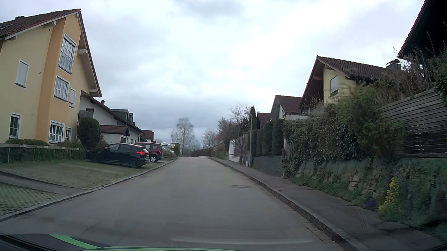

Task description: Follow the waypoints while adhering to traffic rules and regulations

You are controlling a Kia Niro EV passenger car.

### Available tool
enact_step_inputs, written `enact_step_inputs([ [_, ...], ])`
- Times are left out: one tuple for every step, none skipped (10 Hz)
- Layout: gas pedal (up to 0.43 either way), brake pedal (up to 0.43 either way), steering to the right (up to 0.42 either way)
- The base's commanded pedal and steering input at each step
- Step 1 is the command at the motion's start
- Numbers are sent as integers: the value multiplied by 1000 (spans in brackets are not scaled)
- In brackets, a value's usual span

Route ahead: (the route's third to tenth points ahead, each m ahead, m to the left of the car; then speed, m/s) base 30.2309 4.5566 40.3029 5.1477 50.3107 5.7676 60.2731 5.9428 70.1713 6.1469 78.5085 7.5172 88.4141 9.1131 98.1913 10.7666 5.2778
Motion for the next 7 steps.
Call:
enact_step_inputs([
  [150,0,-12],
  [150,0,-12],
  [150,0,-12],
  [150,0,-11],
  [150,0,-11],
  [150,0,-11],
  [150,0,-10],
])
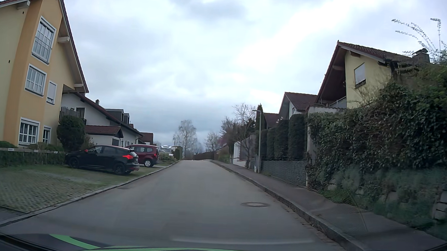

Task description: Follow the waypoints while adhering to traffic rules and regulations

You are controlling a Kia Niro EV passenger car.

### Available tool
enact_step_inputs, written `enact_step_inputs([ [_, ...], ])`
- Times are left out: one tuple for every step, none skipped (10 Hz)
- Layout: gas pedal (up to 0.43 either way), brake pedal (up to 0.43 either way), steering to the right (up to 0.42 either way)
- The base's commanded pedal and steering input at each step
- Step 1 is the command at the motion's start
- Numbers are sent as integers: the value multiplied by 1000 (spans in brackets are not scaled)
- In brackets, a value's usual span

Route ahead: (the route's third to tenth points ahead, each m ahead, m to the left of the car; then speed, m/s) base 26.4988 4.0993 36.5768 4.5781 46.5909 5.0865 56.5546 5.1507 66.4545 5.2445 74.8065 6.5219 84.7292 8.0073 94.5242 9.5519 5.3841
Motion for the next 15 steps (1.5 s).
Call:
enact_step_inputs([
  [150,0,-10],
  [150,0,-9],
  [150,0,-7],
  [150,0,-7],
  [138,0,-7],
  [138,0,-7],
  [138,0,-7],
  [138,0,-7],
  [138,0,-7],
  [110,0,-7],
  [98,0,-7],
  [98,0,-7],
  [98,0,-7],
  [98,0,-7],
  [98,0,-8],
])
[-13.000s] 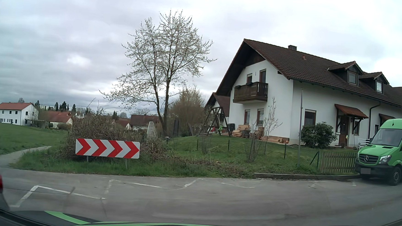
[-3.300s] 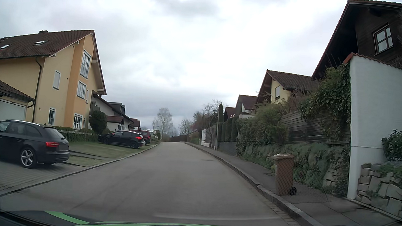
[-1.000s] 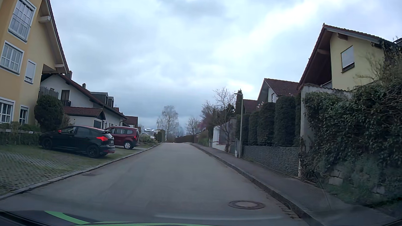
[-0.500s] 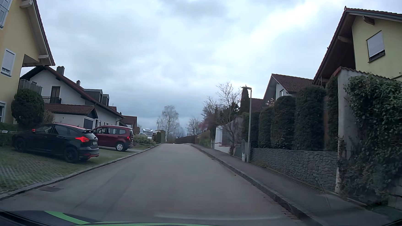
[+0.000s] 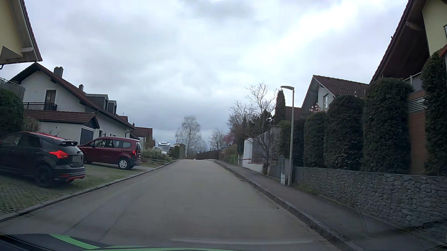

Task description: Follow the waypoints while adhering to traffic rules and regulations

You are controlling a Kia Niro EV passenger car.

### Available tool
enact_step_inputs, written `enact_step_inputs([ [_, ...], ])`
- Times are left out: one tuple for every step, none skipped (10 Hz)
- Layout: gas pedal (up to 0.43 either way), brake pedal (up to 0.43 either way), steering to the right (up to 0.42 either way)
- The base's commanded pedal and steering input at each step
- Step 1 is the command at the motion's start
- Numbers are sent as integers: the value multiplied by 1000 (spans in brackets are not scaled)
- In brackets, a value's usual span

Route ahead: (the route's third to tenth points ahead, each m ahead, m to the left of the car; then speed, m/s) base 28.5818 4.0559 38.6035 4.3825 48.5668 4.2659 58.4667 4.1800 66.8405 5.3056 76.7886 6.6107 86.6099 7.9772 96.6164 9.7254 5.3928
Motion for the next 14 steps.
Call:
enact_step_inputs([
  [98,0,-9],
  [98,0,-9],
  [98,0,-9],
  [98,0,-9],
  [98,0,-9],
  [98,0,-9],
  [98,0,-9],
  [98,0,-9],
  [98,0,-9],
  [98,0,-9],
  [98,0,-9],
  [98,0,-9],
  [98,0,-9],
  [98,0,-11],
])
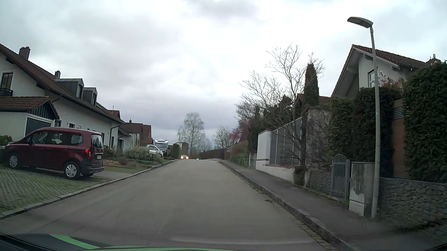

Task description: Follow the waypoints while adhering to traffic rules and regulations

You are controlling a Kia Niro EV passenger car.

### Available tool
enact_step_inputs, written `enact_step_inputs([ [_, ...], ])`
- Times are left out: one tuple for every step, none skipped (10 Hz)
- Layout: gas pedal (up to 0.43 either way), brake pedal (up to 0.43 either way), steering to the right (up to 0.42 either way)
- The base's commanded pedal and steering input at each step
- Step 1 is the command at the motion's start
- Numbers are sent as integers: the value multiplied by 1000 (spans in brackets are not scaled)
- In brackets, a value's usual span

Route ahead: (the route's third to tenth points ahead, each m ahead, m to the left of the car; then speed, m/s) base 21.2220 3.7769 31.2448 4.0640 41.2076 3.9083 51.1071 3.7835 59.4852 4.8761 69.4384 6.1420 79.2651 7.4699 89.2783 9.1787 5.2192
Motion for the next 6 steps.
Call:
enact_step_inputs([
  [98,0,-12],
  [98,0,-14],
  [98,0,-14],
  [98,0,-14],
  [98,0,-14],
  [98,0,-14],
])
